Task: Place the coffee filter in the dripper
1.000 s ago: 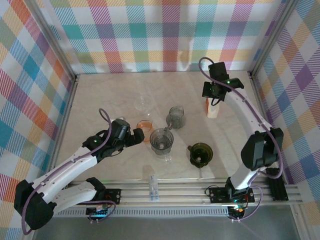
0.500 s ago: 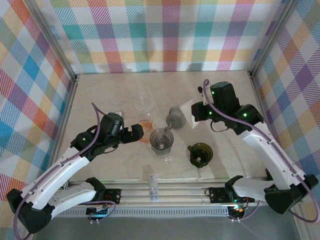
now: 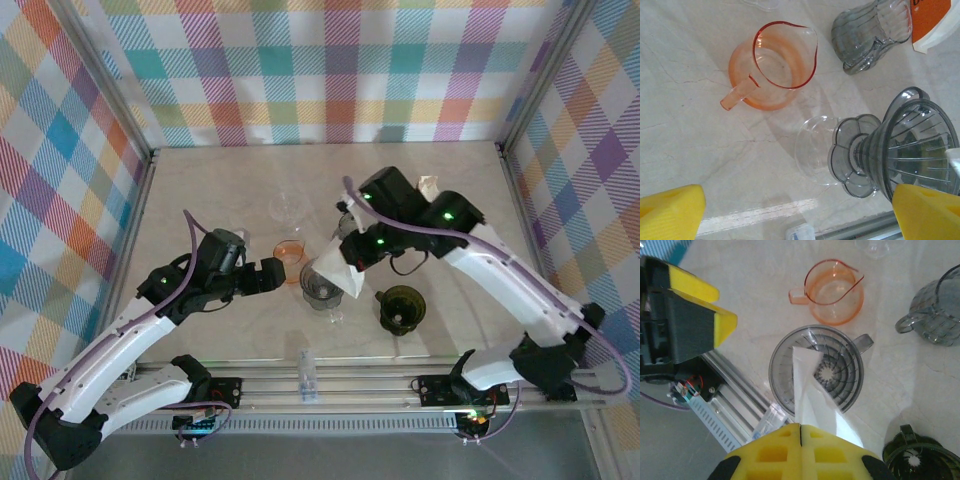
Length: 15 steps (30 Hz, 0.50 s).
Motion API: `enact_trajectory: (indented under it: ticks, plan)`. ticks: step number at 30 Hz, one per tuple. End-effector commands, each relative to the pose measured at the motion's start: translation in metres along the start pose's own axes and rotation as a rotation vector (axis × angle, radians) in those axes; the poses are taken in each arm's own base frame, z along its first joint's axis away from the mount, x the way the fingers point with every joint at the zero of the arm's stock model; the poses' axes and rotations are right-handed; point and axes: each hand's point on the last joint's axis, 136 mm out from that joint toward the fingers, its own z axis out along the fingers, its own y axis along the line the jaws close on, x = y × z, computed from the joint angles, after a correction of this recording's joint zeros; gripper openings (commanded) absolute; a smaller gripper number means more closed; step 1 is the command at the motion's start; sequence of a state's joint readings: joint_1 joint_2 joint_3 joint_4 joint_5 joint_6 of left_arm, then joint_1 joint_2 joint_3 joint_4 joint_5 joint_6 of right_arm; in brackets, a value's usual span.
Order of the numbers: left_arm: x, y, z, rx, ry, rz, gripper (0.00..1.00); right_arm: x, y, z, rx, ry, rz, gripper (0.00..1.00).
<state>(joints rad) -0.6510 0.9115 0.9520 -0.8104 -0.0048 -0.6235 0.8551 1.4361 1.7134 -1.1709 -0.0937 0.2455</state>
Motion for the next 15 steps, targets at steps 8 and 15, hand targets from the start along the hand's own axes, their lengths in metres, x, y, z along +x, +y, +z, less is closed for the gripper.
enact_trajectory:
  ticks: [8,15]
  plan:
    - [0.008,-0.004,-0.001,0.054,0.026,-0.003,0.99,0.004,0.013,0.038,0.062,0.196,-0.089,0.00]
    - [0.008,-0.011,-0.002,0.101,0.022,-0.010,0.99,0.000,0.018,0.065,0.064,0.234,-0.098,0.00]
